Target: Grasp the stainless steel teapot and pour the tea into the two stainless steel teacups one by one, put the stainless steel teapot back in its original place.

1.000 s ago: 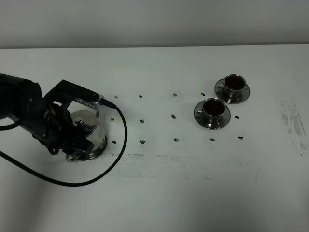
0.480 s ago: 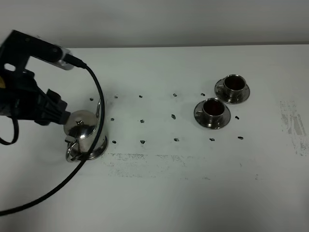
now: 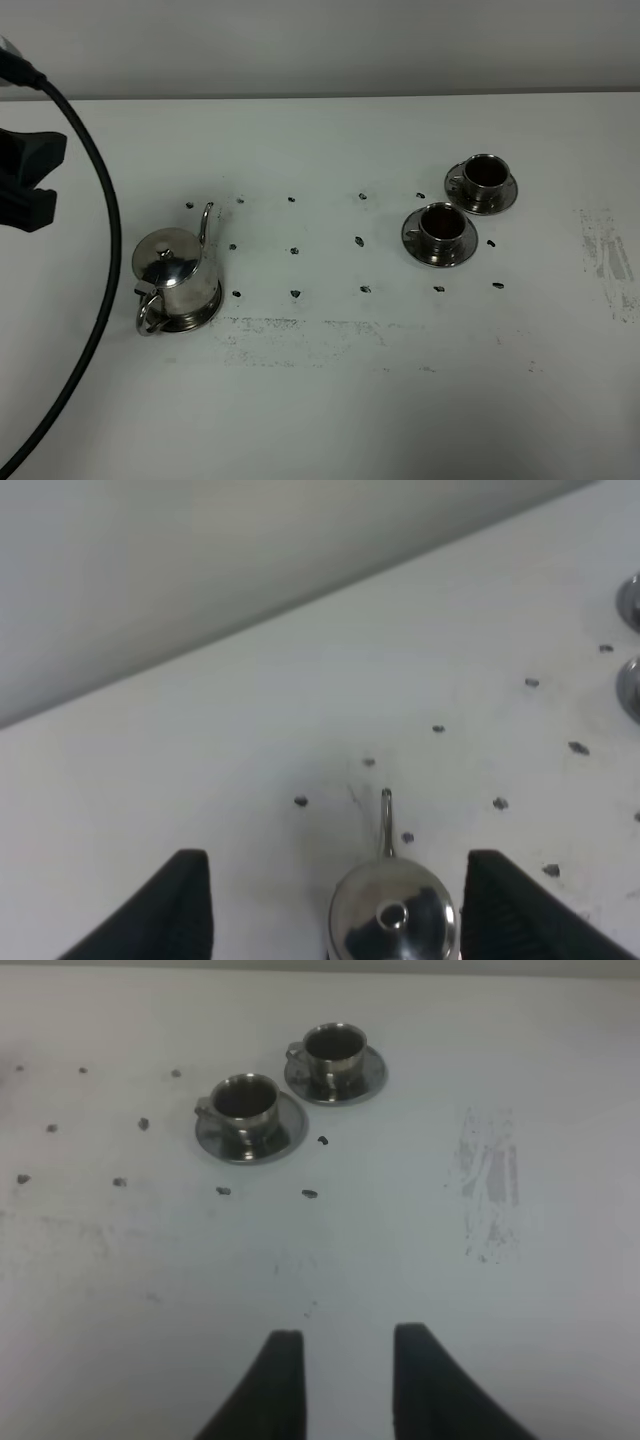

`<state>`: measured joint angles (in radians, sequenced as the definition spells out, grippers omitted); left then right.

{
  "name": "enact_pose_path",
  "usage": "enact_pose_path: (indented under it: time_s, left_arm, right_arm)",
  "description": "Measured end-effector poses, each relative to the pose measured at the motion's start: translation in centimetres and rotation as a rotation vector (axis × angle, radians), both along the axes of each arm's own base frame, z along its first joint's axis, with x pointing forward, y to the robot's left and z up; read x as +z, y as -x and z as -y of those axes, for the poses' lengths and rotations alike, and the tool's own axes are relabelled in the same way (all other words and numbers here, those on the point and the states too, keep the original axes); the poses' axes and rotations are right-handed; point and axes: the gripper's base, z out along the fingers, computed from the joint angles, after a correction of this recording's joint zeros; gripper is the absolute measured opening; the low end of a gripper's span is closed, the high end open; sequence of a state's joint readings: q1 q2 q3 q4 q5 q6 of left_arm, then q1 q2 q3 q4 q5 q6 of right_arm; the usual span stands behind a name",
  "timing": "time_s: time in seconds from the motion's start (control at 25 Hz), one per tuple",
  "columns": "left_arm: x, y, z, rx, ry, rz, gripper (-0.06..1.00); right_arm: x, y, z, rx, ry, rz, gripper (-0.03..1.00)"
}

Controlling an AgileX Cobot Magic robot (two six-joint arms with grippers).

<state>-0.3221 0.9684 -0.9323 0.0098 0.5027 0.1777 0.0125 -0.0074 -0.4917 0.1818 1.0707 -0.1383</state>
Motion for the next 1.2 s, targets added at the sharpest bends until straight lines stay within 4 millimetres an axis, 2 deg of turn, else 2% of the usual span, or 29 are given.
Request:
enact_pose_path:
  time_s: [0.16,0.32,0.48,0.72,0.84,0.96,1.2]
  left_arm:
    - [0.2,0.4,-0.2,0.001,-0.017,0.003,0.53]
    - [-0.3,1.6,-0.9,0.047,-0.028,-0.104,0.53]
    - [-0.4,4.1,-2.3,0.182,-0.006,-0.227,0.53]
    - [-0.7,9.3,-4.8,0.319,-0.013,-0.328,0.53]
    - [-2.6,11.5,-6.0,0.403,0.018,-0.336,0.53]
    - [-4.9,13.0,-6.7,0.472,0.043,-0.326,0.53]
    - [-8.2,14.8,-6.9,0.531,0.128,-0.321,0.53]
  right_arm:
    - [0.0,0.0,0.0,0.0,0.0,0.0,0.24]
    - [0.0,0.0,0.0,0.0,0.0,0.0,0.24]
    - [0.0,0.0,0.0,0.0,0.0,0.0,0.24]
    - [0.0,0.0,0.0,0.0,0.0,0.0,0.24]
    - [0.0,0.0,0.0,0.0,0.0,0.0,0.24]
    - [0.0,0.0,0.0,0.0,0.0,0.0,0.24]
    - [0.0,0.0,0.0,0.0,0.0,0.0,0.24]
